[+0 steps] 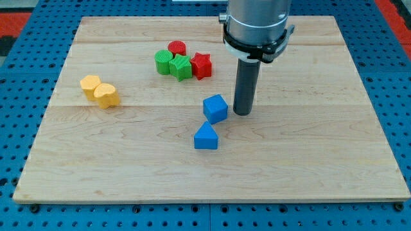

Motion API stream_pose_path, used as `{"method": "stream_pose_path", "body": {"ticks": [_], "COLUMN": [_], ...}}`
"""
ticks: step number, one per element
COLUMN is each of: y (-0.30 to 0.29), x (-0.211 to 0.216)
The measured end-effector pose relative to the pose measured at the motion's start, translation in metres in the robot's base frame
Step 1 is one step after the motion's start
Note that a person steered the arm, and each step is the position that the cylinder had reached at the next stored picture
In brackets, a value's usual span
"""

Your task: Push the blue cube closer to the yellow heart

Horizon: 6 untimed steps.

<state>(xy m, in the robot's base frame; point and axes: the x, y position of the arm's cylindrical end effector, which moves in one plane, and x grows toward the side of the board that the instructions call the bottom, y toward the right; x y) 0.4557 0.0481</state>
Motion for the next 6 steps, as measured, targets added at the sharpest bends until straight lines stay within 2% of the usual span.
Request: {"method": "stream_pose_path", "body": {"ticks": [2,3,4,5,6], "y": [-0.176,-0.140,-0.187,-0.210,-0.134], "x": [0.004,0.011,0.034,0.012,-0.004]}}
